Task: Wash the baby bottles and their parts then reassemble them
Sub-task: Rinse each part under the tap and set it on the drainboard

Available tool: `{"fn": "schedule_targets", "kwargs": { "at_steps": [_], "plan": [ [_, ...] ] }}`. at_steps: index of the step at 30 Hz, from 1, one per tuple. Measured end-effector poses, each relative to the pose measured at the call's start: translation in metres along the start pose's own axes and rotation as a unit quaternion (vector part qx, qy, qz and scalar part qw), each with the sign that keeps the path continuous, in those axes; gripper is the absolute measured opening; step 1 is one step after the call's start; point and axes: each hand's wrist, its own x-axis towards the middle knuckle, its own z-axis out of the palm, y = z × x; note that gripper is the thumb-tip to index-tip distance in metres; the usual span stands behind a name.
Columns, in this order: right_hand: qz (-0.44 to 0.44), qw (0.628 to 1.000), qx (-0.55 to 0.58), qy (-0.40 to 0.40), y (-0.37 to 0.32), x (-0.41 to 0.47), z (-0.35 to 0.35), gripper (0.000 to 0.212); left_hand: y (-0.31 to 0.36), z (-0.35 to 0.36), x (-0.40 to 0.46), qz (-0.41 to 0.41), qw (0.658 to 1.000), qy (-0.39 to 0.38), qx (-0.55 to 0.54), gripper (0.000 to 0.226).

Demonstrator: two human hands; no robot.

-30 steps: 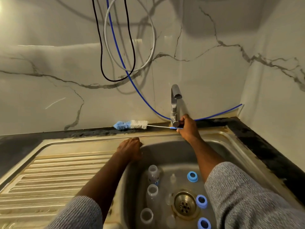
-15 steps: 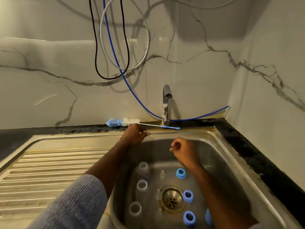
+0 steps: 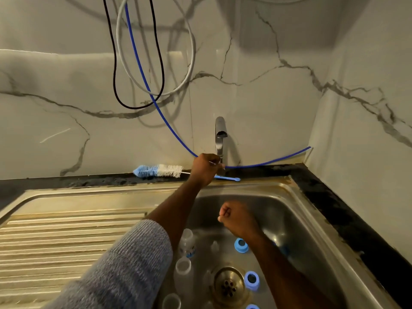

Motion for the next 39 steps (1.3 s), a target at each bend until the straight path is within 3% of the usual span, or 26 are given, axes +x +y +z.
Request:
{"fn": "schedule_targets", "kwargs": {
  "at_steps": [6,16,25,29,32,35,39],
  "plan": [
    [-0.026,0.999,-0.023,-0.021,-0.004,-0.001,0.005,0.015,-0.005,0.008,0.009,-0.004,0.999,0.034,0.019,0.006],
    [-0.008,0.999,-0.028,-0.021,0.001,0.000,0.008,0.021,-0.011,0.007,0.002,-0.006,0.998,0.053,-0.030,0.011],
    [0.000,0.999,-0.014,-0.030,0.004,0.002,0.011,0.012,-0.009,0.003,-0.009,-0.021,0.998,0.046,-0.049,0.015],
    [0.045,0.996,0.061,-0.036,0.001,0.001,0.008,0.002,-0.020,-0.005,-0.047,-0.049,0.996,0.065,-0.039,0.015],
    [0.052,0.991,0.115,-0.036,-0.001,-0.001,0.007,0.011,-0.038,-0.015,-0.088,-0.092,0.993,0.062,-0.044,0.006],
    [0.017,0.992,0.112,-0.060,-0.003,-0.007,0.016,0.016,-0.051,-0.025,-0.126,-0.126,0.987,0.082,-0.063,0.011],
    [-0.084,0.987,-0.003,-0.135,-0.005,-0.016,0.045,0.038,-0.063,-0.028,-0.146,-0.160,0.975,0.129,-0.082,0.011]
  ]
}}
